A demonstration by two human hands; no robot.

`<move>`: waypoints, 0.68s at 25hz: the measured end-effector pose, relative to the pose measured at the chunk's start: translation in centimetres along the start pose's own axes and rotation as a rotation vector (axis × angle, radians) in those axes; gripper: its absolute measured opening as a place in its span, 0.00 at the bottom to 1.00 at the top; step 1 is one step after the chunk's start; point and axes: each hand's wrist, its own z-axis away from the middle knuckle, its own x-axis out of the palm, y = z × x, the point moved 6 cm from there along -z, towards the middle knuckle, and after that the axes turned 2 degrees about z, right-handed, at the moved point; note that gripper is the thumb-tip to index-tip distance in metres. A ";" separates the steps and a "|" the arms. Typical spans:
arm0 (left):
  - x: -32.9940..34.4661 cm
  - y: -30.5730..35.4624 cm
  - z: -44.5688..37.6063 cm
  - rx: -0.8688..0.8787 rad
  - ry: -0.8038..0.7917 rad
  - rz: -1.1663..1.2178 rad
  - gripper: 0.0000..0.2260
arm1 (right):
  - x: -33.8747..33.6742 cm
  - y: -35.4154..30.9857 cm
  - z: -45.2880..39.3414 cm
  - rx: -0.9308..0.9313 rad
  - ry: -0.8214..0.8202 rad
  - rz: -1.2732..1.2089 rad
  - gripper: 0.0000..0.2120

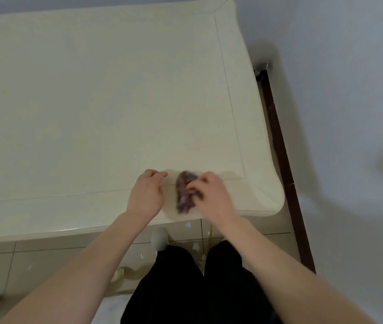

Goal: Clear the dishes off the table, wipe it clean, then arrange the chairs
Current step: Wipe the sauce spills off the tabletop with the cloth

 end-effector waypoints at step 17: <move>-7.2 -12.9 4.3 -0.256 0.212 0.107 0.20 | 3.5 -4.6 -3.9 0.174 0.072 0.300 0.12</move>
